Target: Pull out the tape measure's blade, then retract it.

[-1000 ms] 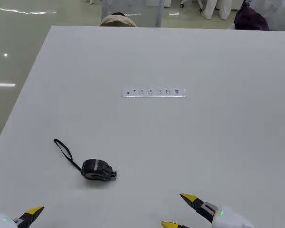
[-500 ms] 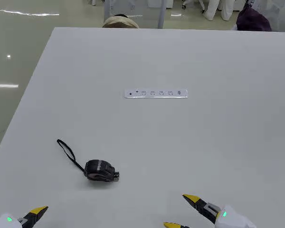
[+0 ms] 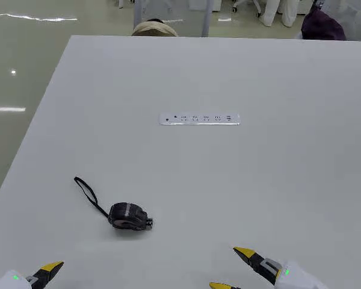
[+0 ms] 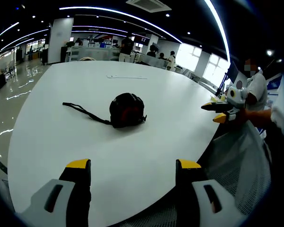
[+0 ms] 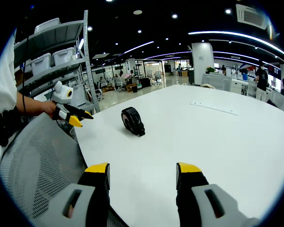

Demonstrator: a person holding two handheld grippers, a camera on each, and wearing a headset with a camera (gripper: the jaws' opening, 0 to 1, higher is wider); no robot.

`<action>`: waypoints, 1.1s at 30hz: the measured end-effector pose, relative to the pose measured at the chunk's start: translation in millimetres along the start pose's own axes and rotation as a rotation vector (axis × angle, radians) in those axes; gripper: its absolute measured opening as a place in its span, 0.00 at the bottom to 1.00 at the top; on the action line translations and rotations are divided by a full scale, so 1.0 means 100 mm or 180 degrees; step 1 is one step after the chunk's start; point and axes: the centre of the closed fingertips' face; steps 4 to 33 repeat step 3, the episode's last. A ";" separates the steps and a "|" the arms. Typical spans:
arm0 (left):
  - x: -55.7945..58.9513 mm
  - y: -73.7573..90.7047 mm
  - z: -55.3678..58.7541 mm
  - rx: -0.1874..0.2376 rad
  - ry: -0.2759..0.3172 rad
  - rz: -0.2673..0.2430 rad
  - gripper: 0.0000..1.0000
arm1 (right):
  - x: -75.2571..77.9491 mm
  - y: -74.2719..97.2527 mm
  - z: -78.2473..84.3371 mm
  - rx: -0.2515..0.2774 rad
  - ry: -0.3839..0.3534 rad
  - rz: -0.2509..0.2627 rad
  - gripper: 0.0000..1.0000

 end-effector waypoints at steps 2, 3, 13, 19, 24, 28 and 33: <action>0.00 0.00 0.00 -0.0003 0.0000 0.0003 0.71 | 0.00 0.00 -0.01 0.0001 0.0000 -0.0002 0.56; 0.00 0.00 0.01 -0.0003 -0.0004 0.0003 0.71 | 0.00 0.00 -0.01 0.0003 0.0003 -0.0003 0.56; 0.00 0.00 0.01 -0.0003 -0.0004 0.0003 0.71 | 0.00 0.00 -0.01 0.0003 0.0003 -0.0003 0.56; 0.00 0.00 0.01 -0.0003 -0.0004 0.0003 0.71 | 0.00 0.00 -0.01 0.0003 0.0003 -0.0003 0.56; 0.00 0.00 0.01 -0.0003 -0.0004 0.0003 0.71 | 0.00 0.00 -0.01 0.0003 0.0003 -0.0003 0.56; 0.00 0.00 0.01 -0.0003 -0.0004 0.0003 0.71 | 0.00 0.00 -0.01 0.0003 0.0003 -0.0003 0.56; 0.00 0.00 0.01 -0.0003 -0.0004 0.0003 0.71 | 0.00 0.00 -0.01 0.0003 0.0003 -0.0003 0.56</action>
Point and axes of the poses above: the centre of the closed fingertips' face, and the gripper's own axes: y roughly backward along the fingers, x roughly to its right, z roughly out of its underside, and after that the axes turned 3 degrees about z, right-handed
